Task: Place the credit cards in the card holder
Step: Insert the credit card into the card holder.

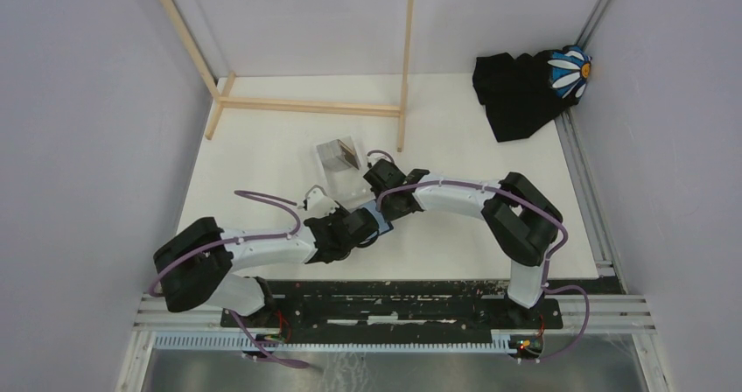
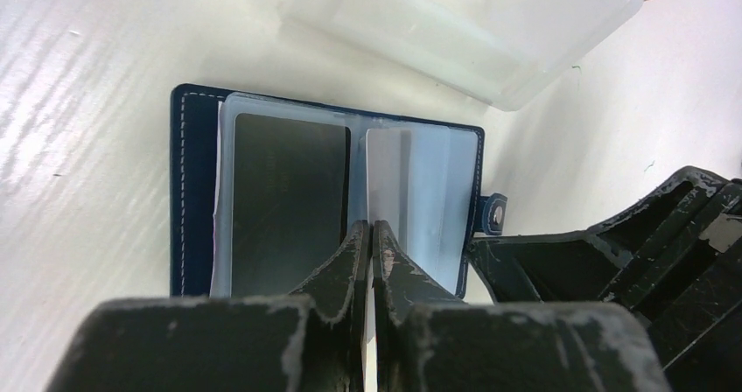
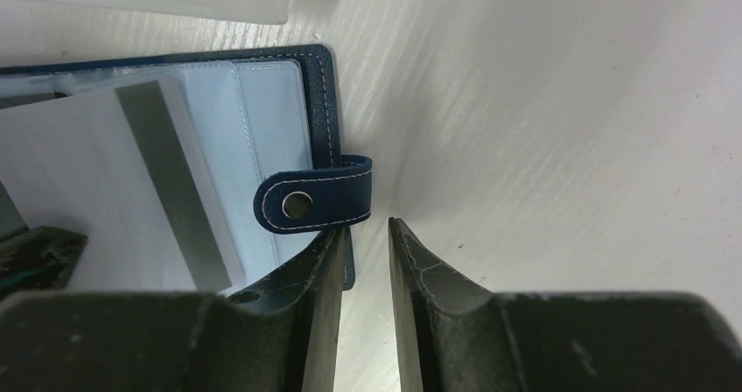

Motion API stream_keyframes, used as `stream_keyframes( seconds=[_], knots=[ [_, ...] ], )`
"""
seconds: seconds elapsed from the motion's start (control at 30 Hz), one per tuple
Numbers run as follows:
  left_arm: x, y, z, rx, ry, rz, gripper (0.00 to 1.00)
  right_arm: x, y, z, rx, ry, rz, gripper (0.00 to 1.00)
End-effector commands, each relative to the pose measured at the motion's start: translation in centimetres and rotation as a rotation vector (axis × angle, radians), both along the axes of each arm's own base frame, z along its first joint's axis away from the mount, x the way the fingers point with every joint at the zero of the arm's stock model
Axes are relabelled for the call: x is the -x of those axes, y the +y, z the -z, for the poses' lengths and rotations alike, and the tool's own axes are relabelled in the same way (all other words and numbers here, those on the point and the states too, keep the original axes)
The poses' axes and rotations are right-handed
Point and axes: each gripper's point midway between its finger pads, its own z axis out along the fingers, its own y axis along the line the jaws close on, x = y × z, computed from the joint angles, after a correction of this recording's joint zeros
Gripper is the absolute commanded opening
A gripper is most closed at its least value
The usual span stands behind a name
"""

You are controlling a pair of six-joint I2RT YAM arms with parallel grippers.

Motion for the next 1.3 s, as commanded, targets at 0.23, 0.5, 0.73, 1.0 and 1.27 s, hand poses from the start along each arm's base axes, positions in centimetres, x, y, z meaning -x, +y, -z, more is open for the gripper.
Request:
stream_keyframes(
  seconds=[0.23,0.5,0.73,1.0,1.27],
  knots=[
    [1.4,2.1,1.6,-0.142,0.064,0.050,0.07,0.7,0.1,-1.2,-0.023,0.008,-0.017,0.32],
    [2.7,1.8,4.7,-0.187,0.171,0.091,0.06,0.9,-0.1,-0.8,-0.018,0.012,-0.026,0.32],
    [2.5,1.3,5.0,-0.180,0.171,0.090,0.07,1.0,0.1,-0.9,-0.029,0.014,-0.029,0.32],
    [0.9,-2.0,5.4,-0.217,0.185,0.149,0.07,1.2,0.0,-1.1,-0.033,0.017,-0.025,0.32],
    [1.4,-1.6,4.4,-0.242,0.184,0.186,0.11,1.0,-0.4,-2.1,-0.034,-0.008,-0.021,0.33]
  ],
)
